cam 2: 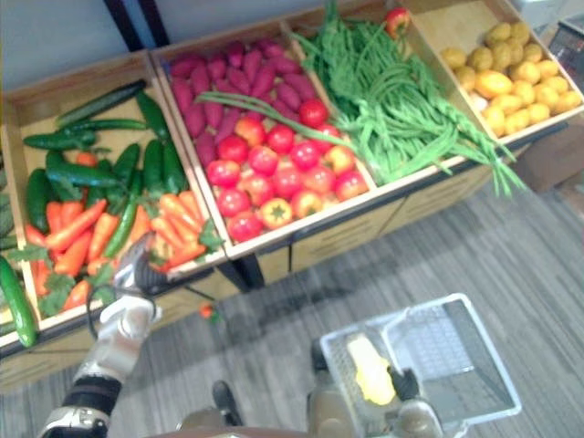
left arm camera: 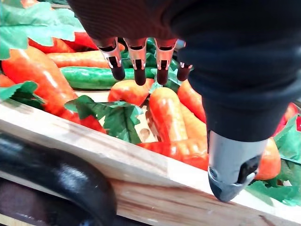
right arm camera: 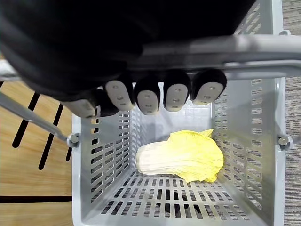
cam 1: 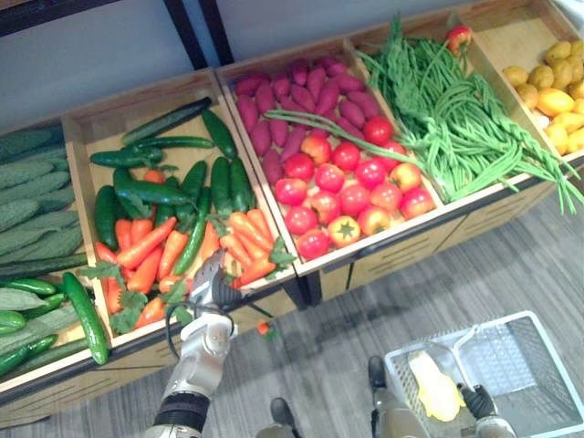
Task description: Pick vegetable in the basket
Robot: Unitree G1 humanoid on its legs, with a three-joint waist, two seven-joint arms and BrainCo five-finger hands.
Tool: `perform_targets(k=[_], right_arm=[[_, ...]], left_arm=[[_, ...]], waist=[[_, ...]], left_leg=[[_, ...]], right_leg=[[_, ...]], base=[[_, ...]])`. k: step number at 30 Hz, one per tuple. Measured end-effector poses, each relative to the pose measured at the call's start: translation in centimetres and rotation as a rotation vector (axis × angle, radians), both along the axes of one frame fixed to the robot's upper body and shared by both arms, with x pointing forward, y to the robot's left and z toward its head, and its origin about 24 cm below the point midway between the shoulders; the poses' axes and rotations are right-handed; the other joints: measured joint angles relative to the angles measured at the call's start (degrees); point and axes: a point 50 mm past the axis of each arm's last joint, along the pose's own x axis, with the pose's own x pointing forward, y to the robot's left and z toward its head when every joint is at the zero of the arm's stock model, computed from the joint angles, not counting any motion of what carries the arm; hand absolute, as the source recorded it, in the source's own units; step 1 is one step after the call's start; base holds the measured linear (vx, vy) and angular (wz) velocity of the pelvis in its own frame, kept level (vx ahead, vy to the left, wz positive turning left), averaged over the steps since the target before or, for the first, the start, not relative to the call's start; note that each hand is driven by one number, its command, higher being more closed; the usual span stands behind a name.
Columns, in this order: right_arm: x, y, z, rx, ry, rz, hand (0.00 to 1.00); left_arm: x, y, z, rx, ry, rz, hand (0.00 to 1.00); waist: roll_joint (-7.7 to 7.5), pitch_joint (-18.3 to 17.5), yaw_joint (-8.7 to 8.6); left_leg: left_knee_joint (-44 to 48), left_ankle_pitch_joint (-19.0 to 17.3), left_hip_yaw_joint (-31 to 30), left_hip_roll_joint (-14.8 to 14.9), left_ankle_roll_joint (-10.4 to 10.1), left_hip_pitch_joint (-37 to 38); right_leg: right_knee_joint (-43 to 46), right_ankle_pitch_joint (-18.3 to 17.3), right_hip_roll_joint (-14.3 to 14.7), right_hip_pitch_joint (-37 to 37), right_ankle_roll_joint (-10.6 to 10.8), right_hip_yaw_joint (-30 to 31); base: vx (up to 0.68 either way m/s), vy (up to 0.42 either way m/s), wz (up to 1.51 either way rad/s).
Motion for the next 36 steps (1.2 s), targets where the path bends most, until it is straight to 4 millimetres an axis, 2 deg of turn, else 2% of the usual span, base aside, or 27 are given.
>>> perform_targets(k=[8, 25, 36], right_arm=[[0.0, 0.0, 0.0, 0.0, -0.001, 0.0, 1.0], [0.8, 0.0, 0.3, -0.003, -0.023, 0.007, 1.0], [1.4, 0.4, 0.5, -0.012, -0.044, 0.028, 1.0]], left_arm=[[0.5, 0.6, 0.8, 0.04, -0.016, -0.008, 0.0], [0.8, 0.5, 0.2, 0.048, 0.013, -0.011, 0.0], [0.9, 1.4, 0.2, 0.078, 0.014, 0.004, 0.0]], waist=[[0.0, 0.0, -0.02], [-0.01, 0.07, 0.14], [-0.11, 0.21, 0.28]], left_leg=[[0.05, 0.0, 0.21, 0.04, 0.0, -0.19], [0.66, -0.46, 1.01, 0.36, -0.34, -1.31], [2.52, -1.1, 1.38, 1.06, -0.36, -3.04]], right_leg=[[0.18, 0.0, 0.04, -0.4, 0.0, 0.22], [0.39, 0.0, 0.33, -1.81, 0.0, 0.73], [0.94, 0.0, 0.65, -3.32, -0.02, 1.05]], base=[[0.0, 0.0, 0.0], [0.0, -0.006, -0.02], [0.0, -0.01, -0.02]])
